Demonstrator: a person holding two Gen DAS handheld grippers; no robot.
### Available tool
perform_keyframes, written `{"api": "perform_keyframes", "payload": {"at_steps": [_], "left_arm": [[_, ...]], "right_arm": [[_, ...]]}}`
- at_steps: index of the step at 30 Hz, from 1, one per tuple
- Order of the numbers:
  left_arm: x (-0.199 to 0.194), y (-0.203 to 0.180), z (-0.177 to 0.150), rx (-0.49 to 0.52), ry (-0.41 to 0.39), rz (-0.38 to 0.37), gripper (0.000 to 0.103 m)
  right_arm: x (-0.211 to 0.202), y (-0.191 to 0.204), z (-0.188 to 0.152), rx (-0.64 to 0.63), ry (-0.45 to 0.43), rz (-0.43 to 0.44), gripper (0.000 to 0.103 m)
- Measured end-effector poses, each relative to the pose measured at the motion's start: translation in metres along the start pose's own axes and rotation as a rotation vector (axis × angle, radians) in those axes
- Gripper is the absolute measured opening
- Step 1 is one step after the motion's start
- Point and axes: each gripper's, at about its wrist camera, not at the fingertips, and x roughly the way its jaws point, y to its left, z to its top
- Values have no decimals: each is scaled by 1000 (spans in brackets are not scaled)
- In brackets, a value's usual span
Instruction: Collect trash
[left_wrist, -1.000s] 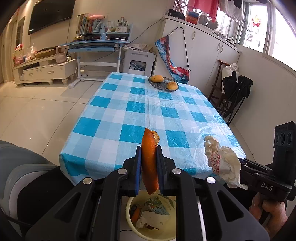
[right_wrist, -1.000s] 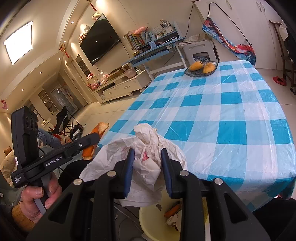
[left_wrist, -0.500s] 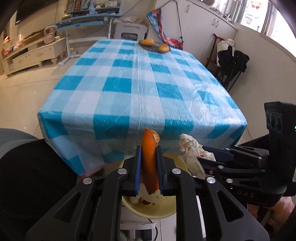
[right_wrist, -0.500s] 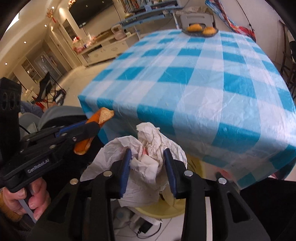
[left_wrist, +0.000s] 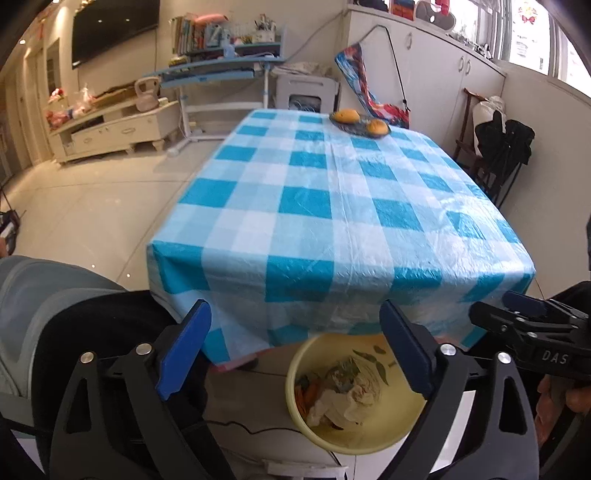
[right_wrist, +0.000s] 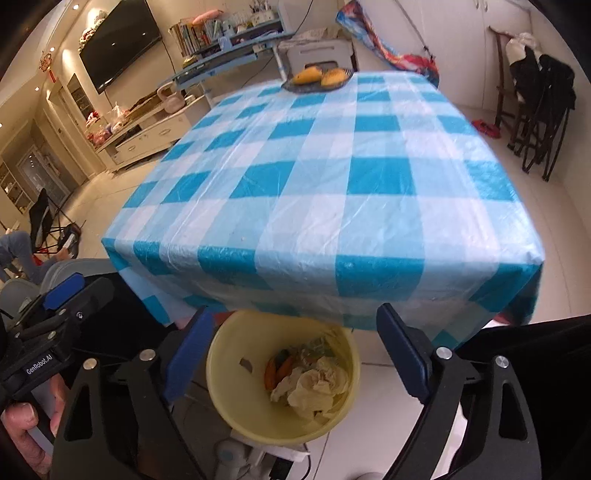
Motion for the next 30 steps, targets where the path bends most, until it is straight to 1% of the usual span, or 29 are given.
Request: {"api": "perform_keyframes", "payload": {"at_steps": [2,4,6,8,11,14,18,22,30], "left_arm": [[-6,3,4,-7,-42,27,95],[-12,5,7,-15,-81,44,95],[-15,6,9,-17,-109,57,95],[-15,5,10,-14,-122,69,95],[-14,2,10,1,-125,82,95],[-15,-1,11,17,-132,84,95],[-15,-4,14,12,-136,80,95],[-12,-6,15,15,-126,83,95],[-10,-5,14,23,-114,78,95]], "right_arm": [[-17,9,-2,-39,-115,-77,94],[-33,17,-6,-94,-207,-127,96],[-42,24,-9,-140,-256,-162,96],[-41,28,-8,-171,-262,-196,96],[-34,29,-5,-192,-248,-243,96],[-33,28,3,-176,-249,-262,96],[-35,27,6,-163,-269,-294,96],[-32,28,6,-172,-269,-313,96],[-36,31,6,-175,-312,-329,96]]}}
